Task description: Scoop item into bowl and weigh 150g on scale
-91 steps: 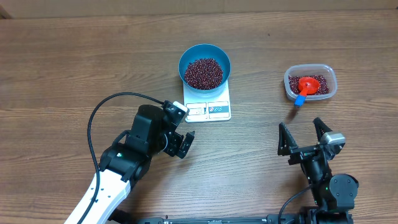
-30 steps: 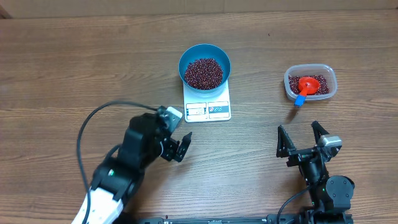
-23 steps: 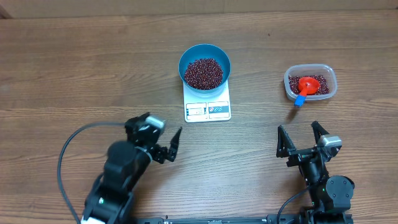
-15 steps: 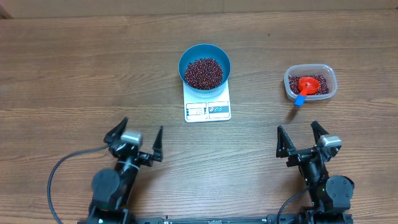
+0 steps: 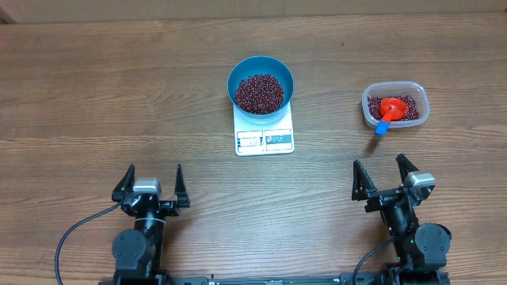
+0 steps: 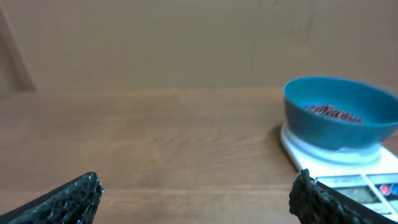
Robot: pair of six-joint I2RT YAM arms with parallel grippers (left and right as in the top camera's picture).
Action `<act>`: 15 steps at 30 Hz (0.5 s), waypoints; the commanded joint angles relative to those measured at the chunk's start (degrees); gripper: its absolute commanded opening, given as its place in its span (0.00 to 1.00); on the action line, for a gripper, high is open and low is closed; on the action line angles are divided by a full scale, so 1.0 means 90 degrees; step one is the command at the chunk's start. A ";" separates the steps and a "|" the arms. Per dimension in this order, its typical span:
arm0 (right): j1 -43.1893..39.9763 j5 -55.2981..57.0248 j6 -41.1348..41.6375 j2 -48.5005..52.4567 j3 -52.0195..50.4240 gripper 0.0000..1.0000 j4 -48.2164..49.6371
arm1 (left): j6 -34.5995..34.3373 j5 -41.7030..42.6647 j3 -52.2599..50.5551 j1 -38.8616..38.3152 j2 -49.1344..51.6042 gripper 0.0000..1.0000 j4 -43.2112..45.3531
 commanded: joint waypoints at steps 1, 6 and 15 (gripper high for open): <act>0.0036 0.0066 -0.0005 -0.0080 -0.0068 1.00 0.0034 | 0.0005 -0.0080 -0.0029 0.0049 -0.0092 1.00 -0.0010; 0.0036 0.0066 -0.0005 -0.0078 -0.0068 1.00 0.0034 | 0.0007 -0.0085 -0.0029 0.0044 -0.0078 1.00 -0.0010; 0.0036 0.0066 -0.0005 -0.0080 -0.0068 1.00 0.0034 | 0.0007 -0.0083 -0.0029 0.0044 -0.0078 1.00 -0.0010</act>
